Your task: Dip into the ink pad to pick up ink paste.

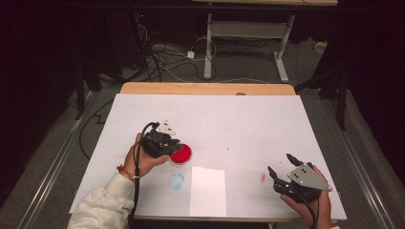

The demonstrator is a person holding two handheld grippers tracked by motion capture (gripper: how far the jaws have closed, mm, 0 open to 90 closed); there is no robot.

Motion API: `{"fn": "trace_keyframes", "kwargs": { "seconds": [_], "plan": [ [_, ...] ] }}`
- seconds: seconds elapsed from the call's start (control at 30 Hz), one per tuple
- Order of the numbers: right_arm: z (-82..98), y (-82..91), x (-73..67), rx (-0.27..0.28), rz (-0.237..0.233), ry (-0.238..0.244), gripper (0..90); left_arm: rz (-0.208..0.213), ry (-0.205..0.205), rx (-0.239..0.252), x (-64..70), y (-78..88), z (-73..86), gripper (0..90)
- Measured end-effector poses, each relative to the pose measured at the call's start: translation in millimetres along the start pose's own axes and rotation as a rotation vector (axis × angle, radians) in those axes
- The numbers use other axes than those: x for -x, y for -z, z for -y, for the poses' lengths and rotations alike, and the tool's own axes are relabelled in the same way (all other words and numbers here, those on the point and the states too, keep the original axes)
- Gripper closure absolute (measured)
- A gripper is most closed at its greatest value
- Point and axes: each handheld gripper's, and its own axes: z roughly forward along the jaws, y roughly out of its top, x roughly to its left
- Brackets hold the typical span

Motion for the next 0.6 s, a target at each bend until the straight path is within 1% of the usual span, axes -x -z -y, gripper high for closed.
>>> {"fn": "trace_keyframes", "kwargs": {
  "seconds": [0.1, 0.17, 0.23, 0.33, 0.43, 0.6],
  "plan": [
    [0.4, 0.6, 0.7, -0.002, 0.005, 0.003, 30.1, -0.005, -0.007, -0.025, 2.5, -12.8, 1.8, 73.5],
    [0.6, 0.9, 0.9, -0.004, 0.007, 0.001, 30.1, 0.006, 0.000, -0.042, 2.2, -20.0, 3.0, 73.5],
    [1.4, 1.0, 1.0, -0.008, 0.008, 0.000, 30.1, 0.011, -0.009, -0.060, 2.5, -25.7, 3.5, 73.5],
    [1.6, 1.2, 1.4, -0.009, 0.009, 0.004, 30.1, 0.003, -0.021, -0.085, 4.0, -34.0, 3.8, 73.5],
    [1.7, 1.6, 1.3, -0.013, 0.009, 0.012, 30.1, 0.000, -0.024, -0.090, 4.3, -35.0, 3.4, 73.5],
    [1.7, 1.7, -0.1, -0.015, 0.009, 0.013, 30.1, 0.013, -0.010, -0.082, 1.8, -36.7, 5.4, 73.6]
  ]
}}
